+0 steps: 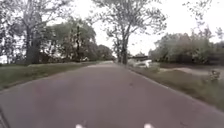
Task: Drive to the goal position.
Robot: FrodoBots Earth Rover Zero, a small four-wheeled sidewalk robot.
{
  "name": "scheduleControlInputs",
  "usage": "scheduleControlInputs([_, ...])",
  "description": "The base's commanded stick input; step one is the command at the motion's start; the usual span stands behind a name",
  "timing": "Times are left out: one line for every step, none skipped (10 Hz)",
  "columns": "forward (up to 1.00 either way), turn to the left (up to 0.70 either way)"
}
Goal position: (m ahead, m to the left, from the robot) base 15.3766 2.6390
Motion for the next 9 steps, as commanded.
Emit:
scheduleControlInputs([1.0,0.0])
scheduleControlInputs([1.0,0.0])
scheduleControlInputs([1.0,0.0])
scheduleControlInputs([1.0,0.27])
scheduleControlInputs([1.0,0.27])
scheduleControlInputs([1.0,0.27])
scheduleControlInputs([1.0,0.27])
scheduleControlInputs([1.0,0.23])
scheduleControlInputs([1.0,-0.16])
